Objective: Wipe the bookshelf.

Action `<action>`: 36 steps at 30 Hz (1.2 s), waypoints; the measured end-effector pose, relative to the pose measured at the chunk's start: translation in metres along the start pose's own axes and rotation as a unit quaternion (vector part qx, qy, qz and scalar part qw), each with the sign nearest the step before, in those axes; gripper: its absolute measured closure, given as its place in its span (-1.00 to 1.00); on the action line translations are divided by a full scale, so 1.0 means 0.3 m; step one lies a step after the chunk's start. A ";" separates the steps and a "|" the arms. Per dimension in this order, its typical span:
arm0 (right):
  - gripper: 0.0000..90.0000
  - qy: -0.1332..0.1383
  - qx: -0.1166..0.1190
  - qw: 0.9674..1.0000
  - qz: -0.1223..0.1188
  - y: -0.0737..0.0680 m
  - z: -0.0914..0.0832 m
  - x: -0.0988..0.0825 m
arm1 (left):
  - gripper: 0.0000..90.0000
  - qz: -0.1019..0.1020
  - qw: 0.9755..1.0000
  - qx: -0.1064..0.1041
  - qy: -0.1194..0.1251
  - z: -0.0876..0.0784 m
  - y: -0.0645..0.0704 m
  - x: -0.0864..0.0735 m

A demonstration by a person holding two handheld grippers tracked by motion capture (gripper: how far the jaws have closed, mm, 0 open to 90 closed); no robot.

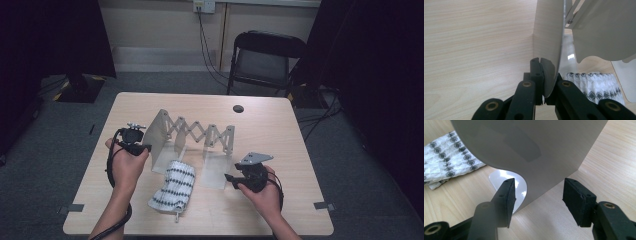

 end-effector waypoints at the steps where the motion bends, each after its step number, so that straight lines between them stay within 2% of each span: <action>1: -0.04 0.000 0.001 1.000 0.001 0.000 0.000 -0.001 | 0.97 -0.001 1.000 0.002 -0.002 0.000 -0.001 0.001; 12: -0.01 0.002 -0.005 1.000 0.003 0.013 -0.006 -0.006 | 0.99 0.003 1.000 0.010 -0.013 -0.002 0.010 0.004; 17: 0.03 0.003 -0.005 1.000 0.016 0.025 -0.012 -0.016 | 0.99 0.004 1.000 0.010 -0.014 -0.002 0.011 0.005; 20: 0.18 0.000 -0.011 1.000 0.012 0.027 -0.013 -0.021 | 0.99 0.004 1.000 0.010 -0.016 -0.002 0.012 0.006; 22: 0.18 0.003 -0.011 1.000 0.016 0.028 -0.014 -0.020 | 0.99 0.005 1.000 0.011 -0.016 -0.003 0.014 0.006; 29: 0.11 0.002 -0.005 1.000 0.018 0.012 -0.011 -0.010 | 0.99 0.006 1.000 0.013 -0.016 -0.003 0.015 0.007; 30: 0.10 -0.001 0.006 1.000 0.011 -0.004 -0.005 -0.011 | 0.99 0.005 1.000 0.012 -0.017 -0.003 0.015 0.007; 33: 0.06 -0.003 0.011 1.000 0.005 -0.019 0.001 -0.011 | 0.99 0.006 1.000 0.013 -0.017 -0.003 0.015 0.007; 36: -0.02 0.008 0.009 1.000 0.006 -0.037 0.007 0.014 | 0.99 0.006 1.000 0.014 -0.017 -0.003 0.015 0.007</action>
Point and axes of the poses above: each handheld gripper's, and its own axes: z roughly forward along the jaws, x roughly out of its top, y roughly to its right, the point moved 8 cm from there along z, roughly forward along the jaws, and after that the axes turned 11 degrees about x, right-handed, at the moved point
